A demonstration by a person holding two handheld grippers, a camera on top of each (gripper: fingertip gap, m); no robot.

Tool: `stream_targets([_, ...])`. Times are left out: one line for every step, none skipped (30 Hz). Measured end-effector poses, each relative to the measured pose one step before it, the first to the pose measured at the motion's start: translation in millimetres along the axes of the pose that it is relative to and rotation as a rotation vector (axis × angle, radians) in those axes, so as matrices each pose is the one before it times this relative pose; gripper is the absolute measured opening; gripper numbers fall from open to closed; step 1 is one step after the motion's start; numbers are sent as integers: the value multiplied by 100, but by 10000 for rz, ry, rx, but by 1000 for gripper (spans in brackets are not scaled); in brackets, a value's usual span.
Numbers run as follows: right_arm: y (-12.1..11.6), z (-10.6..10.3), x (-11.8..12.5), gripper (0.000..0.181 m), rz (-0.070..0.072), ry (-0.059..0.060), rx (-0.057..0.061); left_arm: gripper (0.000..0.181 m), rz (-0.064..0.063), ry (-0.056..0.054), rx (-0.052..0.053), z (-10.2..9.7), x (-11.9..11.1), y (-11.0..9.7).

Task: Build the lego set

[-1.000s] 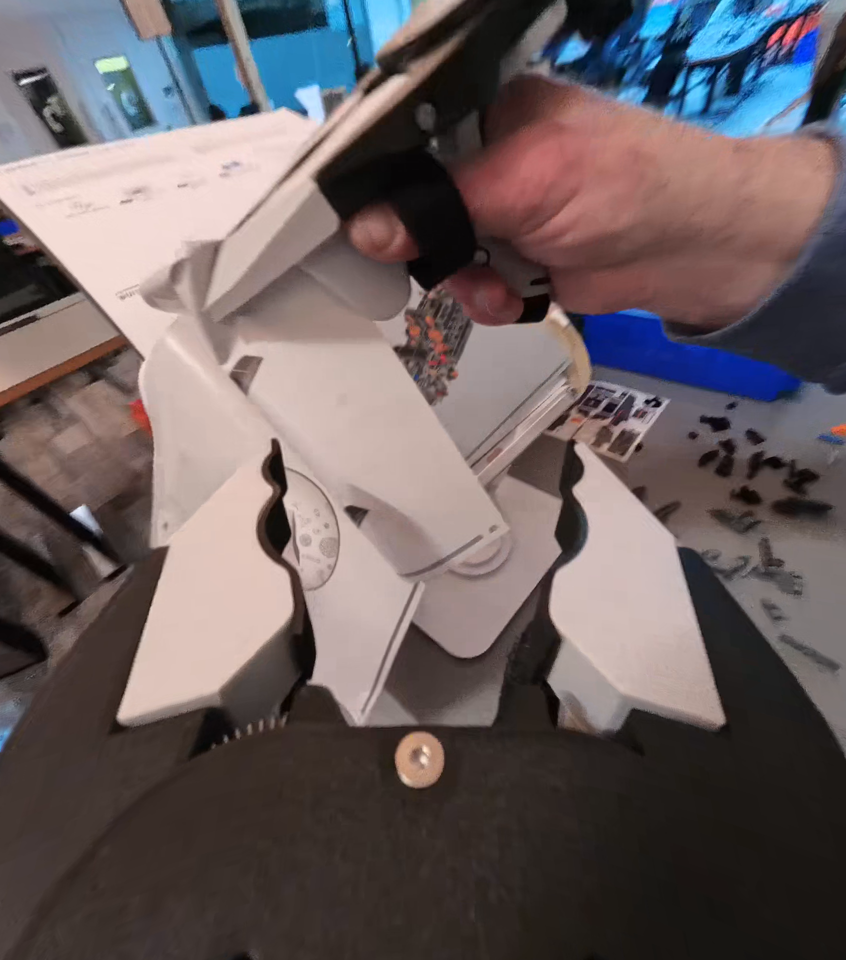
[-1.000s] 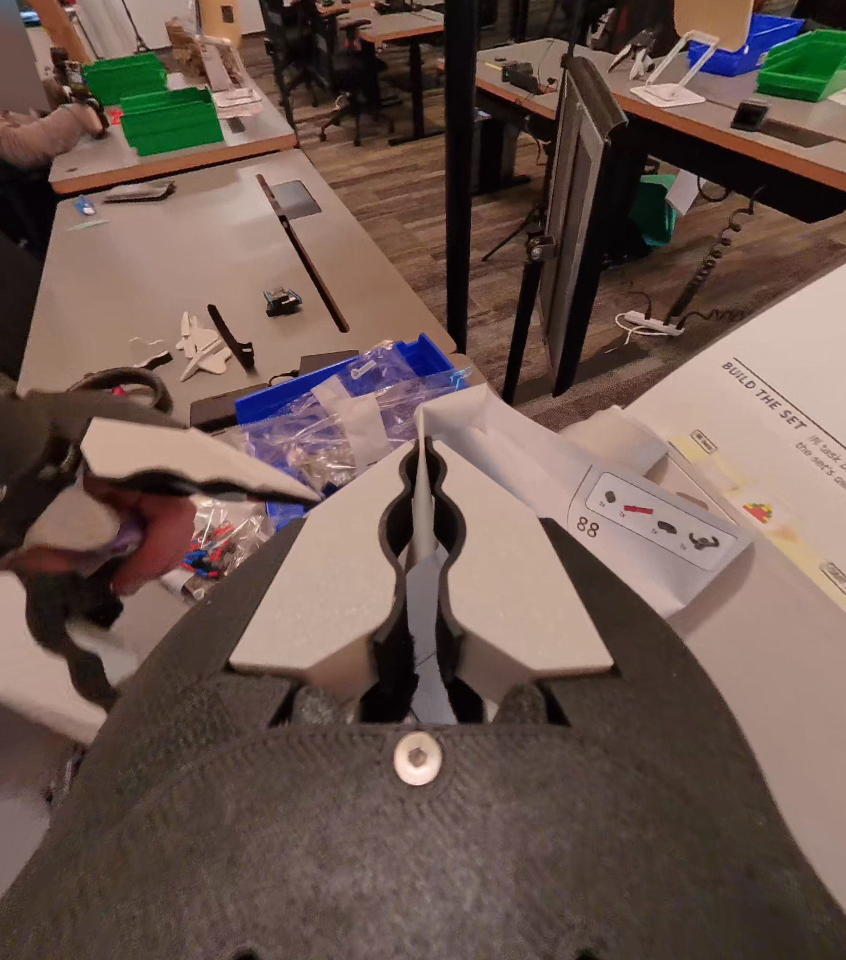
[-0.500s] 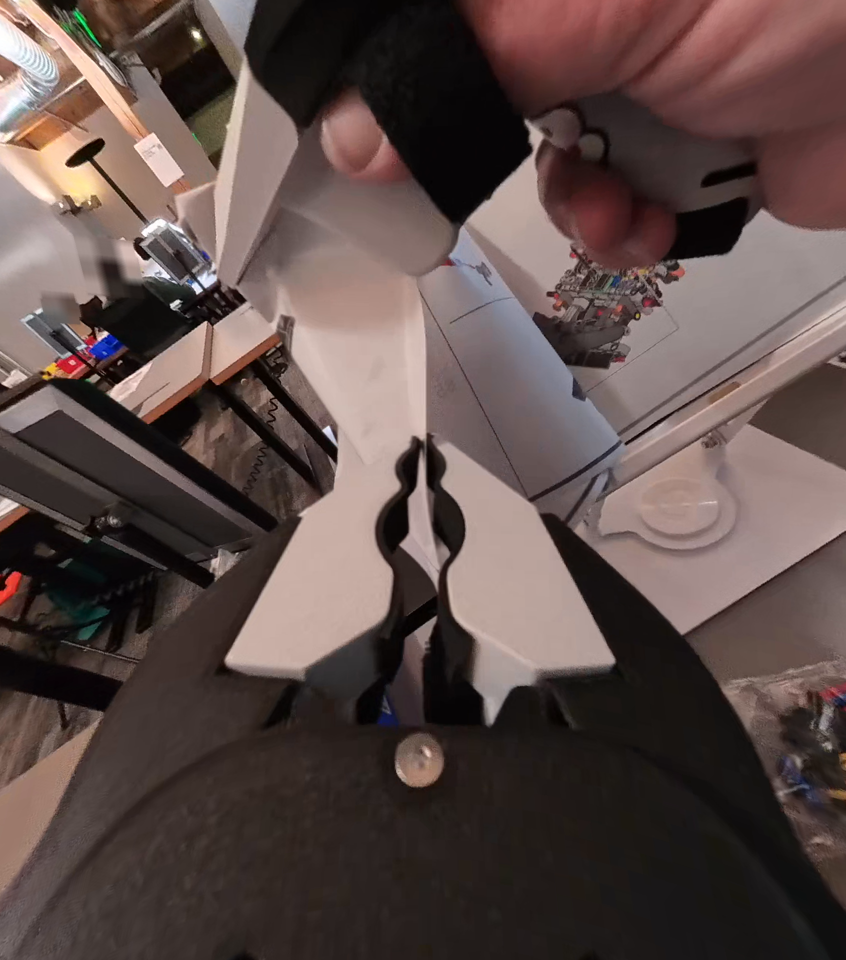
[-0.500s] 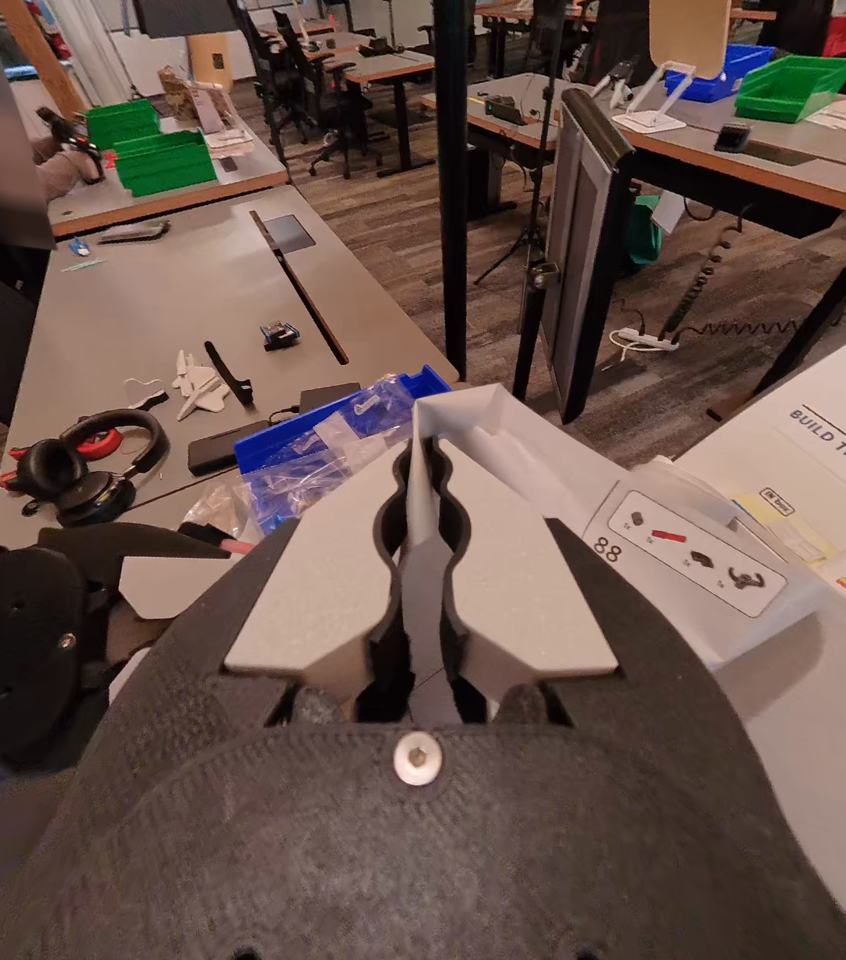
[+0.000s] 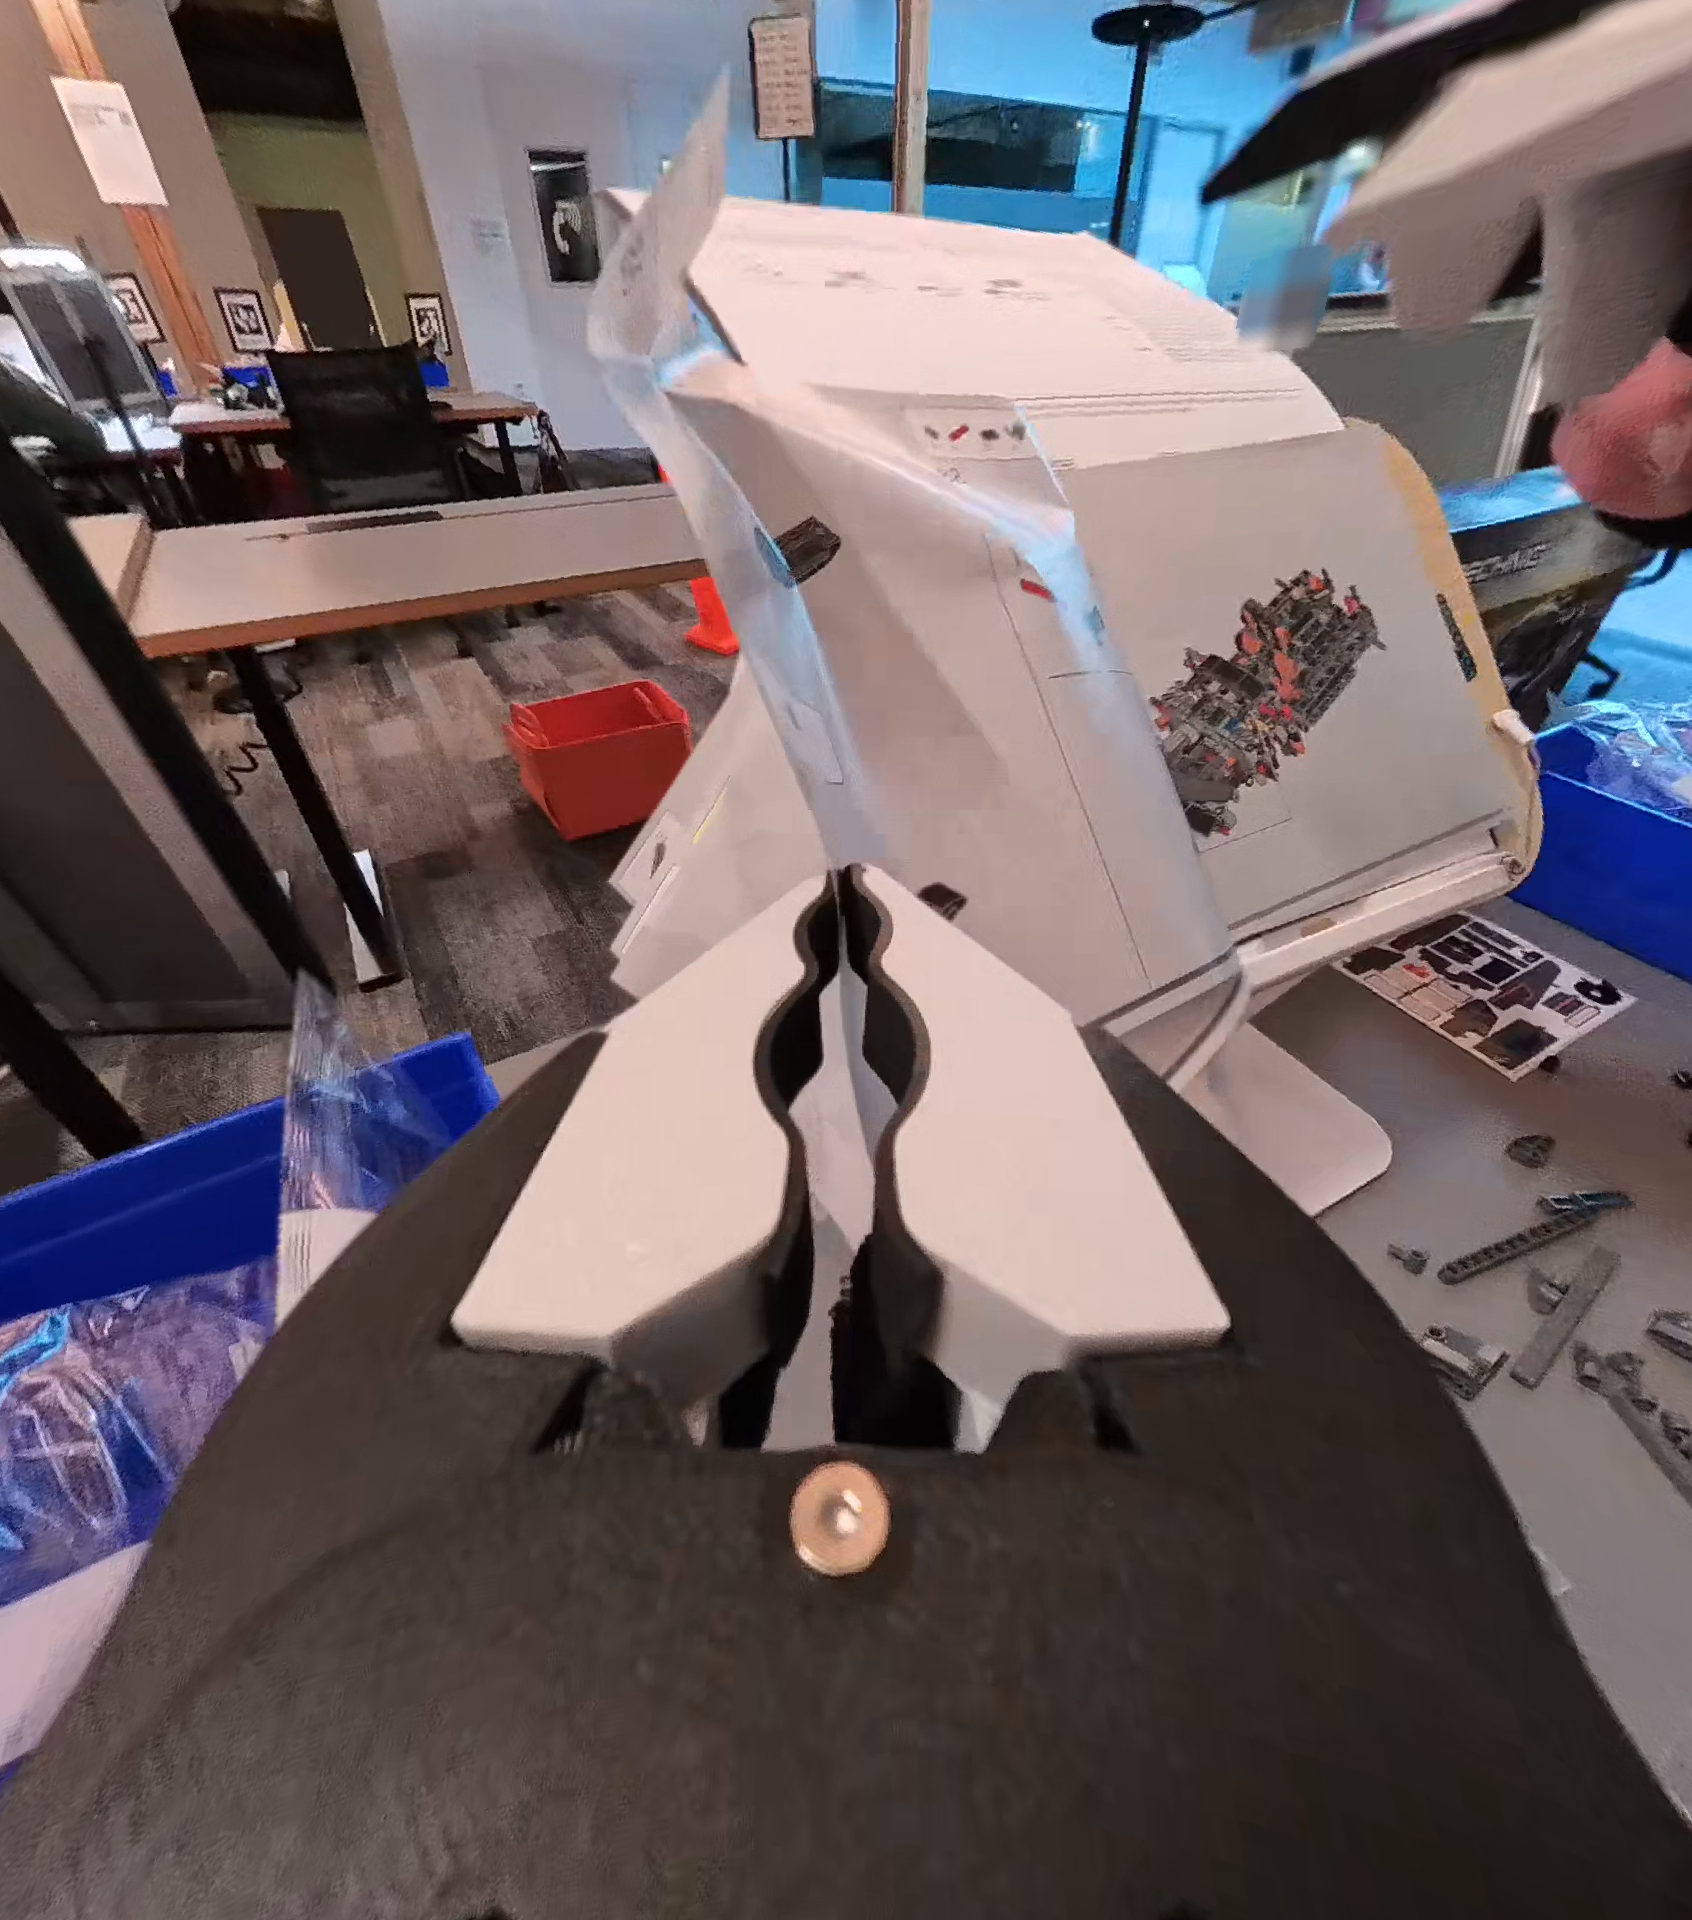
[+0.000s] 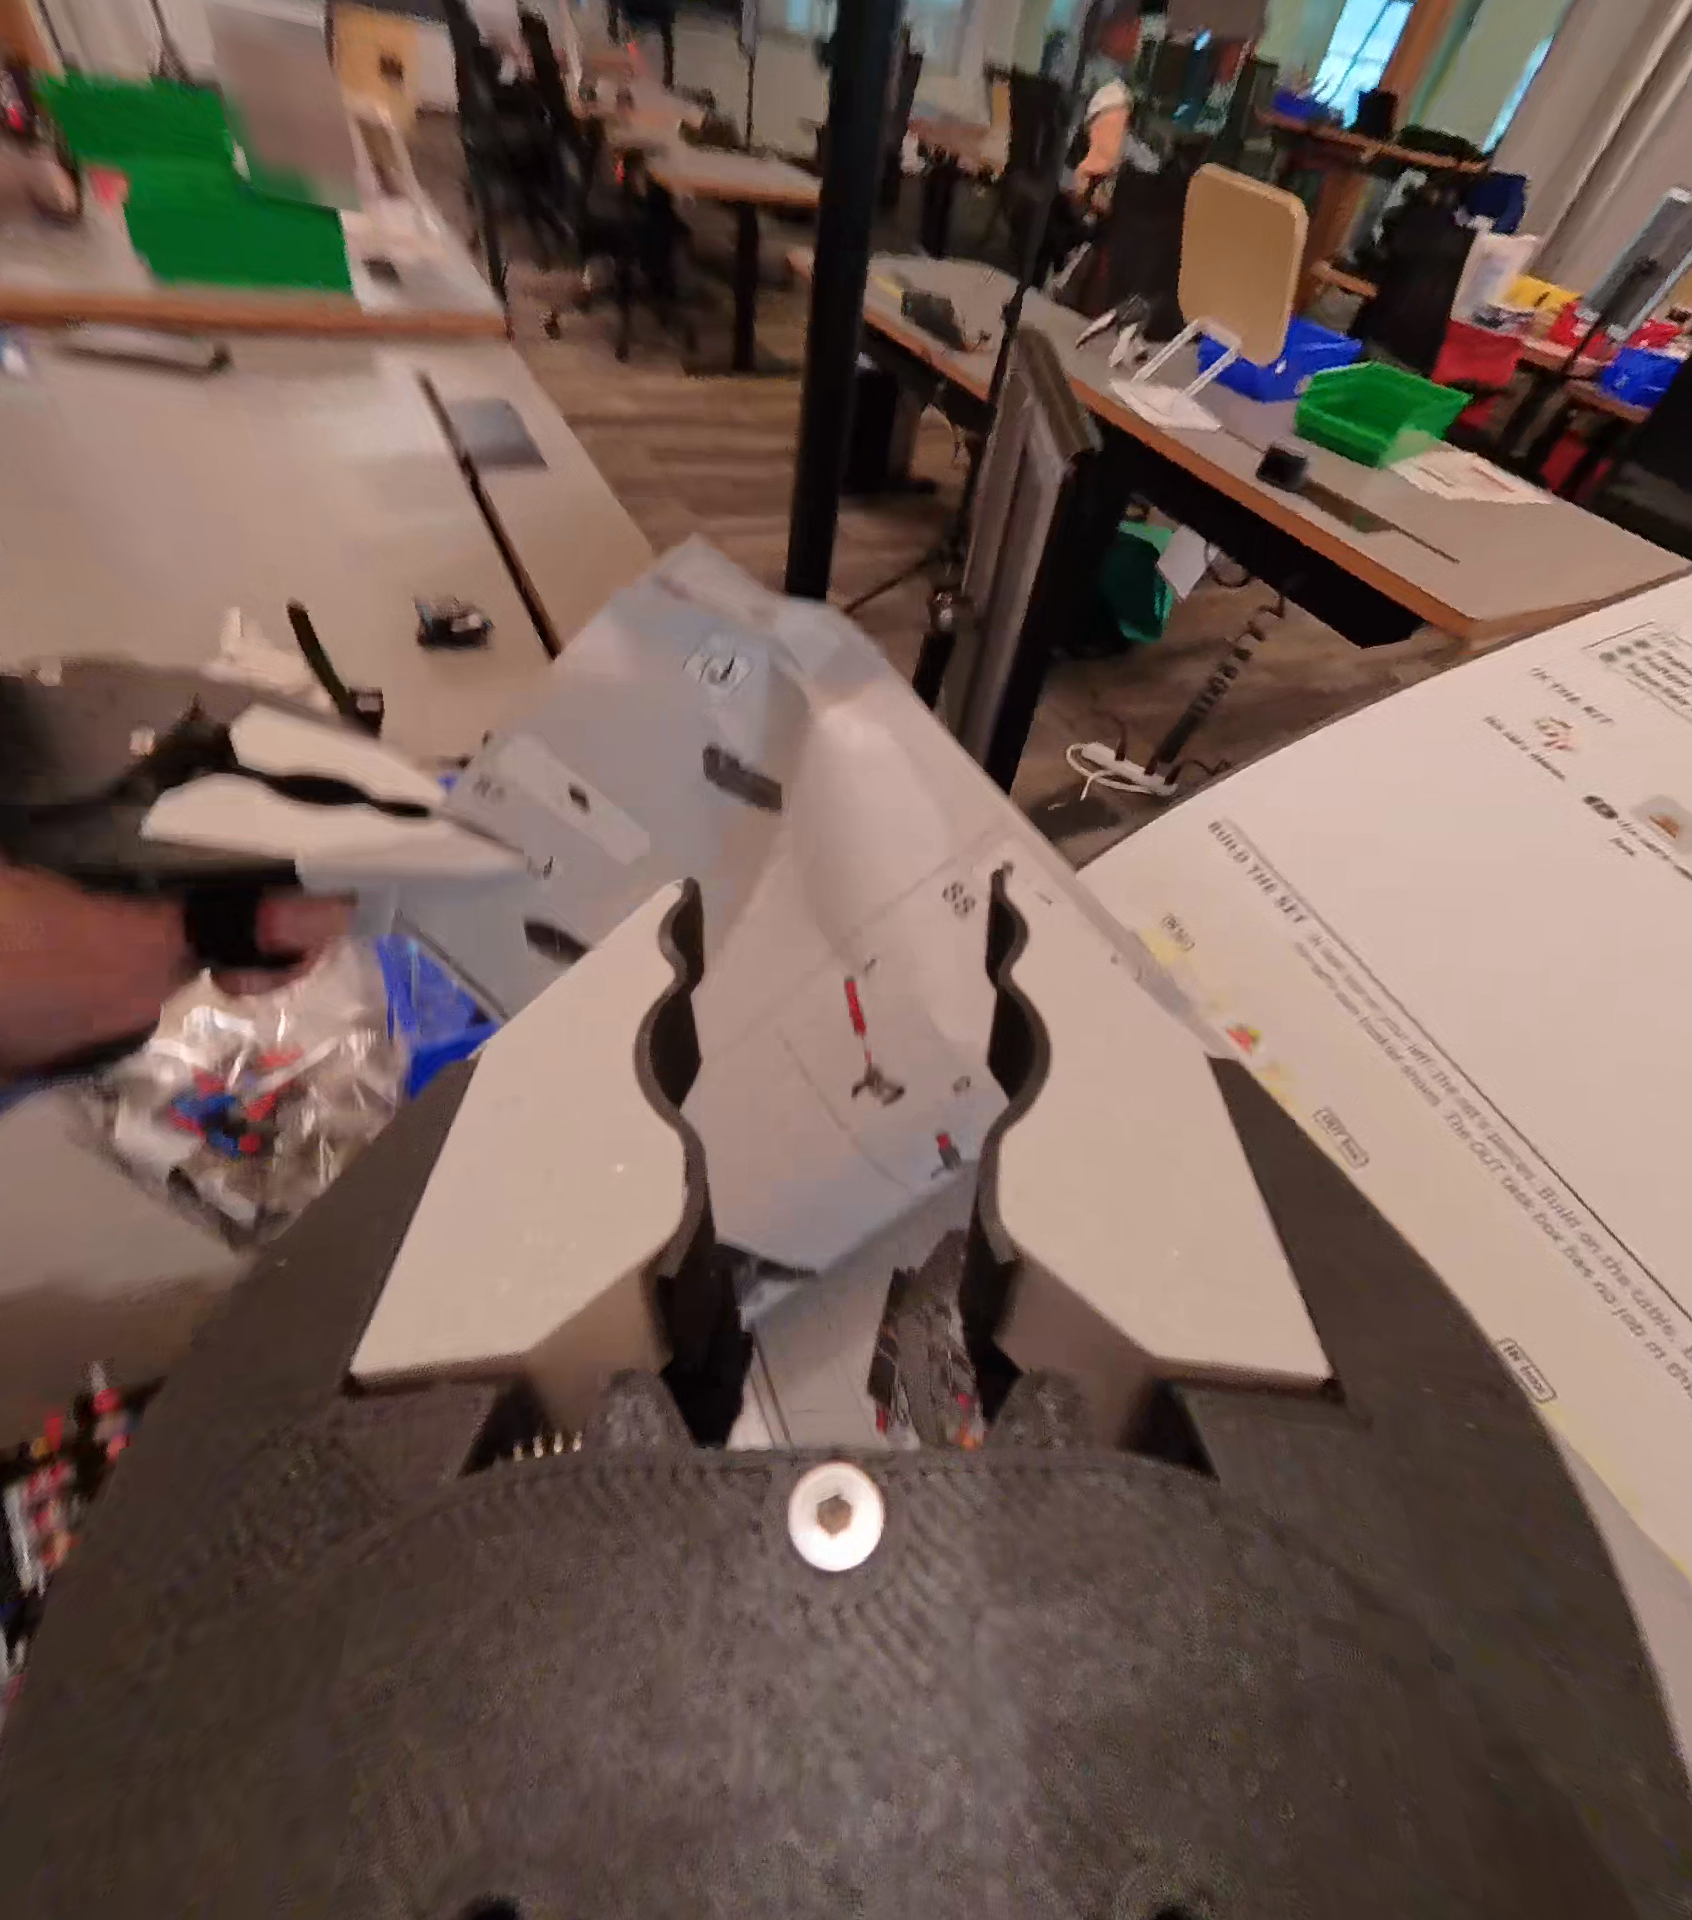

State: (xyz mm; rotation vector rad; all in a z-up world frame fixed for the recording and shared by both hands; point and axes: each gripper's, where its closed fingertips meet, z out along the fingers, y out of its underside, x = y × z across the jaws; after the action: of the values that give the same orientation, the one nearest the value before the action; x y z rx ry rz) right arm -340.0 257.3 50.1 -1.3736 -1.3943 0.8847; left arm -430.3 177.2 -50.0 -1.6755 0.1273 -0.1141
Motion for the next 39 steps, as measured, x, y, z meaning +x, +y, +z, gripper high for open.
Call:
stream_targets([813,-5,-374,46,-307,-177,-331,0,-148,17,42,-85,-389,83])
stream_targets([1030,195,-856,37,-310,-374,-466,0,-173,16,26,-99,-334,28])
stream_targets([1125,372,-1197,32,-341,-447,-545,0,-157,71,9,-79,-233,20])
stream_targets([1028,494,-1298,31,-458,-338,-482,0,-61,0,-37,-49,-298,58])
stream_targets([960,642,-1496,28,-586,-320,-469,0,14,-73,-48,-26,-398,90])
stream_targets([935,833,-1758,25,-656,-418,-520,0,-34,-26,-38,-1,-352,103])
stream_targets([863,1010,-1583,24,-675,-276,-523,0,-77,29,-4,13,-265,74])
stream_targets([805,1130,-1321,23,-729,-105,-543,0,-67,-17,-25,17,-340,99])
stream_targets([869,1198,-1068,23,-788,38,-642,0,-35,-61,-19,13,-401,70])
stream_targets([863,1191,-669,23,-757,235,-707,0,-65,-36,1,39,-357,48])
stream_targets([608,1125,-468,23,-660,296,-613,0,-84,-6,-33,70,-301,118])
stream_targets([370,1013,-435,23,-554,214,-498,0,-17,-50,-78,99,-337,177])
stream_targets([391,914,-361,23,-462,156,-512,0,40,-110,-76,121,-383,166])
stream_targets([486,774,-256,22,-395,108,-529,0,65,-114,-83,124,-375,187])
stream_targets([518,651,-167,21,-328,62,-468,0,35,-67,-78,142,-288,188])
stream_targets([409,518,-90,20,-218,52,-324,0,-10,-43,-96,157,-242,196])
stream_targets([110,368,-222,17,-111,-63,-81,0,8,-71,-84,142,-248,124])
stream_targets([-126,287,-337,18,-27,-152,70,0,-28,-86,-22,73,-179,0])
stream_targets([-27,328,-219,20,-24,-74,-40,0,-57,-160,-44,53,-155,-43])
stream_targets([374,393,80,20,-99,144,-317,0,81,-170,-83,104,-29,-19])
stream_targets([481,415,81,21,-146,170,-399,0,134,-243,-20,121,-25,-89])
stream_targets([221,375,-127,21,-114,46,-238,0,194,-280,-38,146,30,-44])
stream_targets([154,366,12,16,-76,136,-201,0,222,-226,-137,147,148,44])
stream_targets([202,329,172,13,-103,267,-251,0,155,-127,-52,102,254,-98])
stream_targets([16,274,125,11,-114,270,-162,0,61,-156,-30,57,77,-119])
stream_targets([-22,251,38,8,-106,231,-152,0,39,-150,-63,65,-46,-67])
stream_targets([259,251,-43,6,-131,214,-317,0,27,-122,-35,44,-109,-73])
stream_targets([185,117,-42,9,-169,285,-292,0,70,-132,-14,34,-173,-76])
stream_targets([-51,-52,50,12,-147,406,-106,0,119,-91,-61,60,-106,-8])
stream_targets([-30,-123,71,15,-61,418,-59,0,60,-1,-64,97,26,19])
stream_targets([-7,-157,173,15,-57,503,-15,0,14,36,-82,118,34,71])
stream_targets([-90,-223,403,14,-87,667,103,0,3,18,-85,118,-65,59])
stream_targets([-29,-131,319,15,-77,581,89,0,-38,44,-57,89,-95,8])
stream_targets([56,-8,152,16,-92,450,28,0,-91,69,-62,76,-74,9])
stream_targets([33,18,80,17,-74,385,38,0,-48,38,-50,38,-111,-11])
stream_targets([78,124,-20,19,-2,256,3,0,41,-20,-59,42,-113,-1])
stream_targets([54,151,60,18,-48,276,-5,0,64,-57,-74,56,-119,50])
stream_targets([-237,-88,215,16,-171,365,179,0,65,-63,-34,25,-102,9])
stream_targets([-394,-257,155,16,-64,188,262,0,17,-2,-22,34,-31,17])
